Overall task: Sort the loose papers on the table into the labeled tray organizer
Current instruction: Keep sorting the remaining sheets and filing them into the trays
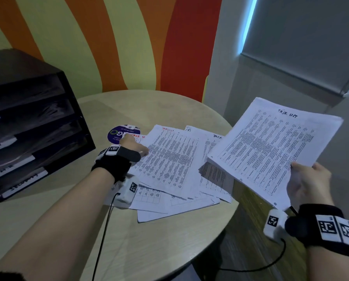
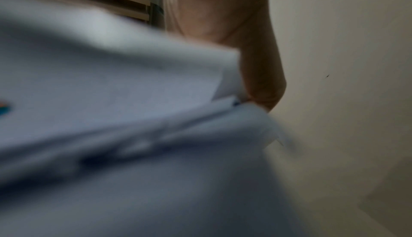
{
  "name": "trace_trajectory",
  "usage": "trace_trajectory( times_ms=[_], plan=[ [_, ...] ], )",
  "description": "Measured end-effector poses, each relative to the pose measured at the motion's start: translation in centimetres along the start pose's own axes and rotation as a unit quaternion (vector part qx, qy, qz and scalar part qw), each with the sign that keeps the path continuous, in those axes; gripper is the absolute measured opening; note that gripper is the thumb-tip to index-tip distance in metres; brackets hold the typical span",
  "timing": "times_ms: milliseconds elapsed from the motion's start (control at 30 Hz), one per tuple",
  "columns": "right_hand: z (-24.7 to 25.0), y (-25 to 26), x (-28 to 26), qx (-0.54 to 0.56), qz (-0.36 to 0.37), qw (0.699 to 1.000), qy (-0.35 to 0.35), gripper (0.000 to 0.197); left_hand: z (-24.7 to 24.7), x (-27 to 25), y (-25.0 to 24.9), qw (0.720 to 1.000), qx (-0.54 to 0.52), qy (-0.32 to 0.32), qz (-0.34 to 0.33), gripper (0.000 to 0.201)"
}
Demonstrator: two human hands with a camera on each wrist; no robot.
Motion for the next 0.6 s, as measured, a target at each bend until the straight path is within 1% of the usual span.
trace_trajectory(
  times_ms=[67, 100, 167, 200, 267, 300, 333, 400, 433, 533, 567, 600],
  plan=[
    [-0.6, -0.3, -0.1, -0.011, -0.004, 1.0, 0.008, 0.022, -1.2, -0.2, -0.2, 1.0, -0.01, 0.026, 0.005, 0.066],
    [-0.9, -0.4, -0.1, -0.016, -0.005, 1.0, 0.013, 0.022, -1.7, -0.4, -0.4, 1.0, -0.005, 0.03, -0.003, 0.069],
    [-1.6, -0.4, -0.7, -0.032, -0.004, 0.999, 0.024, 0.02, -2.6, -1.1, -0.6, 0.999, 0.032, 0.036, -0.01, 0.045],
    [-2.0, -0.2, -1.2, -0.04, 0.0, 0.999, 0.03, 0.019, -2.9, -1.4, -0.7, 0.999, 0.031, 0.036, -0.013, 0.036],
    [-2.7, 0.3, -2.0, -0.059, 0.008, 0.997, 0.041, 0.027, -2.9, -1.6, -1.0, 0.999, -0.012, 0.038, -0.02, 0.021],
    [-2.9, 0.5, -2.3, -0.065, 0.013, 0.997, 0.05, 0.029, -3.0, -0.9, -1.0, 0.998, -0.047, 0.028, -0.03, 0.013],
    [-3.1, 0.7, -2.6, -0.069, 0.019, 0.996, 0.058, 0.029, -2.6, -0.6, -1.1, 0.996, -0.081, 0.013, -0.042, 0.013],
    [-3.5, 0.7, -3.0, -0.082, 0.028, 0.994, 0.072, 0.028, -0.8, -0.8, -1.6, 0.985, -0.157, -0.023, -0.071, 0.023],
    [-3.6, 0.7, -3.1, -0.091, 0.034, 0.992, 0.075, 0.027, 0.3, -1.1, -2.0, 0.974, -0.203, -0.044, -0.094, 0.023],
    [-3.8, 0.4, -3.2, -0.103, 0.037, 0.991, 0.073, 0.017, 3.9, -2.3, -2.5, 0.925, -0.357, -0.066, -0.108, 0.017],
    [-3.9, 0.3, -3.2, -0.105, 0.037, 0.991, 0.071, 0.015, 4.9, -2.5, -2.5, 0.913, -0.39, -0.068, -0.104, 0.015],
    [-4.0, 0.3, -3.3, -0.105, 0.036, 0.991, 0.071, 0.015, 5.8, -2.8, -2.7, 0.907, -0.403, -0.065, -0.103, 0.016]
  ],
)
Point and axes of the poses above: each hand's wrist, its own x-axis towards the middle knuckle, its own z-axis out of the back of the hand, y = z × x, the point moved 6 cm from there along x, towards the middle knuckle, and after that the axes turned 1 degree about -x, right-handed, at the moved point
